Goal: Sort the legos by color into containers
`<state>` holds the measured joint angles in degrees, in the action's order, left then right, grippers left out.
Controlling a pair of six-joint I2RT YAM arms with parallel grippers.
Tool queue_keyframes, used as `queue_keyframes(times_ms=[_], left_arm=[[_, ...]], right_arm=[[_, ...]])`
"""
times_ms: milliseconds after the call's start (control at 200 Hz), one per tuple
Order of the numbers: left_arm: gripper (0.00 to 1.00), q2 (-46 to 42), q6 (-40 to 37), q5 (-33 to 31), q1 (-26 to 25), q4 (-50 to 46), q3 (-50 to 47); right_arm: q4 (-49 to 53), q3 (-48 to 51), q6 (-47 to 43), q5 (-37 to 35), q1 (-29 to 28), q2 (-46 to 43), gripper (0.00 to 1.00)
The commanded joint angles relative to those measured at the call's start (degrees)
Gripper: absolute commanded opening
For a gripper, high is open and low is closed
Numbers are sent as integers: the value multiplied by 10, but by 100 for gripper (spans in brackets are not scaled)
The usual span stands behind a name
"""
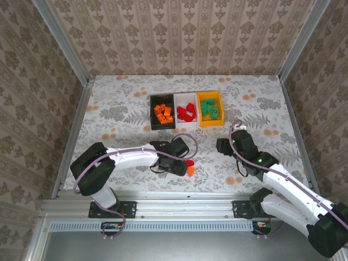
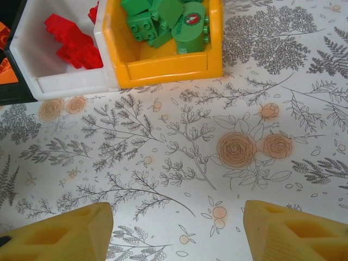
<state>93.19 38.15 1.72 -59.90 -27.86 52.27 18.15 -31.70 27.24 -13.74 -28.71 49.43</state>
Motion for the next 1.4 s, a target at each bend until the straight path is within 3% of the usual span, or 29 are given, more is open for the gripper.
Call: queue_keyframes(times_ms=[0, 315, 525, 770, 885, 1095, 1225, 1395], left_arm=[[62, 6, -17, 7, 6, 19, -11], [45, 10, -26, 4, 10, 17, -11], [40, -33, -27, -23, 10, -37, 4], [38, -57, -71, -45, 33, -120, 118], [37, -3, -119, -45, 81, -144, 232], [35, 173, -177, -2, 158, -151, 448], [34, 276, -197, 10, 181, -166, 570], [41, 380, -199, 26, 203, -209, 716]], right_arm=[[-4, 6, 5, -8, -1, -12, 66], [-7, 10, 5, -7, -1, -10, 65], [-13, 12, 7, -3, -1, -9, 65], [-32, 22, 7, -5, 0, 0, 65], [-51, 33, 12, -10, -1, 5, 64], [-61, 54, 18, -7, -1, -6, 64], [-69, 61, 18, -3, 0, -14, 64], [-72, 60, 18, 5, -1, -8, 64]])
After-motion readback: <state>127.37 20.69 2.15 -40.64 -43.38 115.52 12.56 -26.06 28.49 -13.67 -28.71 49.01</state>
